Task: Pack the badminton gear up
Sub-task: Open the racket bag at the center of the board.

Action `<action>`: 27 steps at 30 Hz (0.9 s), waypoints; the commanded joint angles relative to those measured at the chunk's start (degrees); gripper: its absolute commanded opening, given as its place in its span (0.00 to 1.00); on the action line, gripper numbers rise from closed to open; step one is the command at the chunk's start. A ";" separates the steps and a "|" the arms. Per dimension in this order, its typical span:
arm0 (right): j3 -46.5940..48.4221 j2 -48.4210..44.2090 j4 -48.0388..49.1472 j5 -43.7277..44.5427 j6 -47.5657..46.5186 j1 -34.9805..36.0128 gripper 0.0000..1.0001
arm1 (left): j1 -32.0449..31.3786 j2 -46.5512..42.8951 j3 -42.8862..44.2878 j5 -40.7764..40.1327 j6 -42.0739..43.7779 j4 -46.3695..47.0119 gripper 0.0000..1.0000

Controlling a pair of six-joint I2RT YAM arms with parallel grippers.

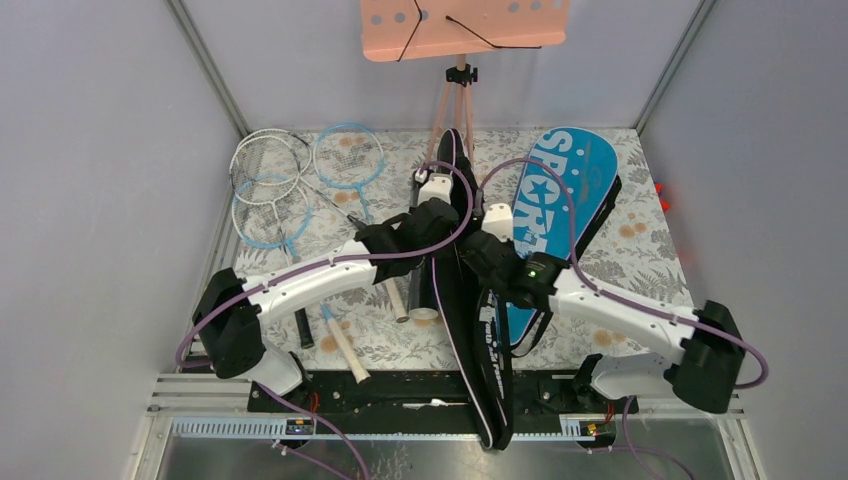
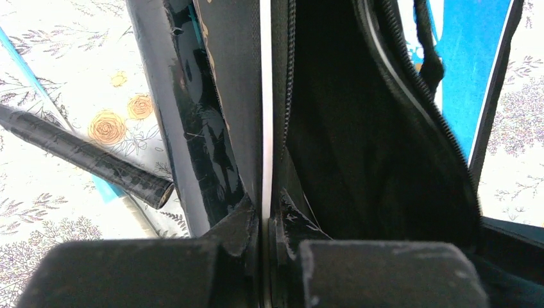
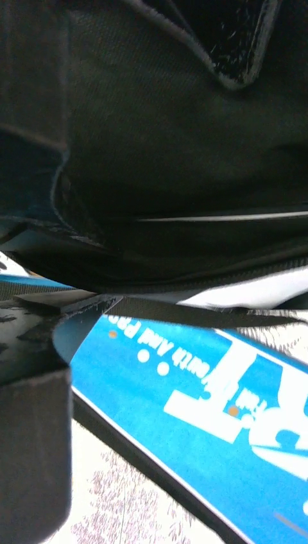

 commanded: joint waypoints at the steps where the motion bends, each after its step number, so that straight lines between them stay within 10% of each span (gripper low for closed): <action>1: -2.81 -7.85 -1.95 7.33 -0.39 -0.39 0.29 | 1.34 -2.50 -0.93 -0.32 1.65 5.75 0.00; 8: -9.07 -12.82 1.78 -3.53 -2.29 -11.62 0.32 | 2.97 -5.45 -6.10 3.54 4.24 10.51 0.00; 21: -12.77 -9.91 15.92 -26.73 -8.62 -14.32 0.75 | 3.81 -4.27 -6.58 10.94 5.45 13.96 0.00; 23: -12.10 -8.65 15.59 -24.78 -8.07 -14.33 0.71 | 3.77 -4.06 -6.09 11.29 5.53 13.61 0.00; 27: -10.96 -8.53 11.82 -18.07 -6.42 -14.39 0.31 | 3.88 -3.73 -5.98 9.44 6.17 13.24 0.00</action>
